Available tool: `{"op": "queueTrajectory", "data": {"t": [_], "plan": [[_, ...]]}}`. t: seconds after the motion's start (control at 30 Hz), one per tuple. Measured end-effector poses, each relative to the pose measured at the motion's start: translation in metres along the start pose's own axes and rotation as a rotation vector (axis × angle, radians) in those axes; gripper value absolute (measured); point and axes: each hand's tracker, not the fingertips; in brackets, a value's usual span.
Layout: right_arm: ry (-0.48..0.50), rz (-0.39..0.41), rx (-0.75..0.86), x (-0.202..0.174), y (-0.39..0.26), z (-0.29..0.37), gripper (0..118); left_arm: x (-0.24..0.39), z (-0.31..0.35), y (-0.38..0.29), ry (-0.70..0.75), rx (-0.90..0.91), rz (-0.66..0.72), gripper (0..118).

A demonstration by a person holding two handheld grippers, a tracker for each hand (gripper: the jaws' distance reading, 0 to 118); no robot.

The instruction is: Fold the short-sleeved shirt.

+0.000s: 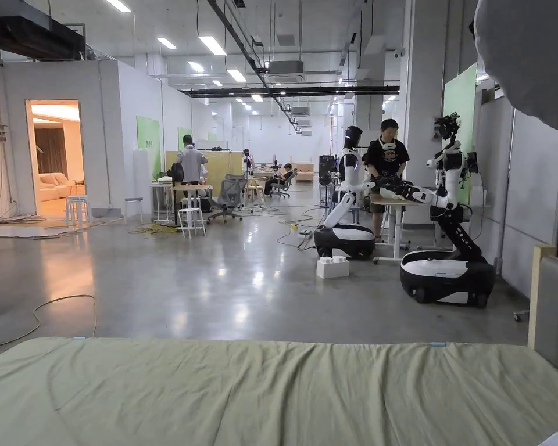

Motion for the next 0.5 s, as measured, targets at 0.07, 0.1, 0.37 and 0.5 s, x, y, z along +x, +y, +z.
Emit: {"op": "queueTrajectory", "data": {"t": [0.07, 0.1, 0.37, 0.5], "plan": [[0.023, -0.027, 0.001, 0.0, 0.0, 0.0, 118, 0.0, 0.0, 0.0, -0.002, -0.003, 0.006, 118], [0.031, -0.04, 0.001, -0.001, 0.001, 0.0, 118, 0.0, 0.0, 0.0, -0.003, -0.004, 0.009, 118], [-0.125, -0.277, -0.104, 0.003, 0.016, -0.005, 118, 0.0, -0.002, 0.0, -0.01, -0.017, 0.006, 118], [-0.212, -0.293, -0.223, -0.003, 0.022, -0.01, 118, 0.0, -0.002, 0.001, -0.013, -0.02, 0.013, 118]]}}
